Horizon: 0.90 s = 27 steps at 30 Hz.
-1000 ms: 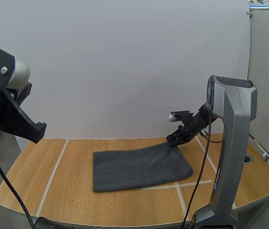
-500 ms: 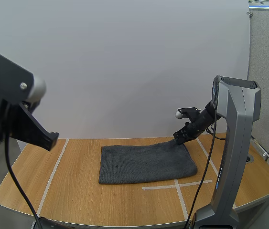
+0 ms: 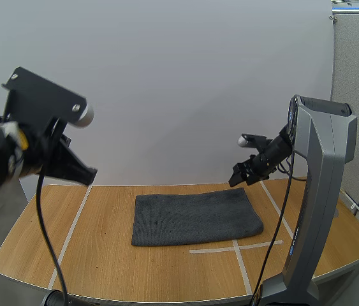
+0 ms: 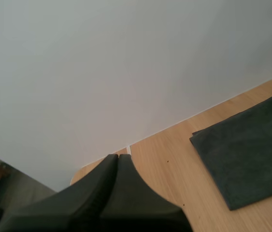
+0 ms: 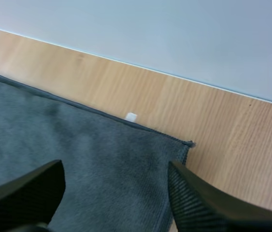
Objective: Fold the towel
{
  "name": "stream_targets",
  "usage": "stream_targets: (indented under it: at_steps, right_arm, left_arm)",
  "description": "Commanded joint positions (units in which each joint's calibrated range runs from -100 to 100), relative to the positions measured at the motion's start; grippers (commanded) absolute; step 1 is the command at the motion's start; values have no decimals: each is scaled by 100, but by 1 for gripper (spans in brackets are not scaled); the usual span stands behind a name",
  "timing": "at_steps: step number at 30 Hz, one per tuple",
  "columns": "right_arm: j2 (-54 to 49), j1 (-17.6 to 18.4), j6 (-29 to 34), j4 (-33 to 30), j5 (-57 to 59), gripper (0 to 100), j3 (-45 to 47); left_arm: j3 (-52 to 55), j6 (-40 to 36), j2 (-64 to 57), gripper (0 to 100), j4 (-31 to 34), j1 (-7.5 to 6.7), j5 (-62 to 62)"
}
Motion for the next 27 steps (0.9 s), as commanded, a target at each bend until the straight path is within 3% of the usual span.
stream_targets:
  at_steps: [1,7,14,16,21,23,26,27]
  right_arm:
    - [-612,-216,324,-69,1080,100,-44]
    - [-629,-513,425,-210,1257,100,350]
    - [-629,-676,146,-210,1312,100,956]
    - [-638,-676,109,-210,1312,100,1037]
    - [-717,-676,-37,-177,1334,100,1050]
    - [-766,-676,-155,-82,1305,100,1050]
    - [-777,-676,-234,50,1201,100,1050]
    - [-777,-676,-234,50,1153,100,1050]
  left_arm:
    - [-1329,-1046,1808,0,885,8,1118]
    - [-1577,-1267,2306,0,803,8,725]
    - [-523,-1398,2892,0,727,10,-925]
    - [-290,-1412,3106,0,556,78,-1406]
    - [-222,-1056,3722,0,-384,458,-2278]
    - [-236,-447,4062,0,-1184,758,-2521]
    - [-236,310,4397,0,-2342,1067,-2462]
    - [-236,863,4542,0,-3044,1251,-2273]
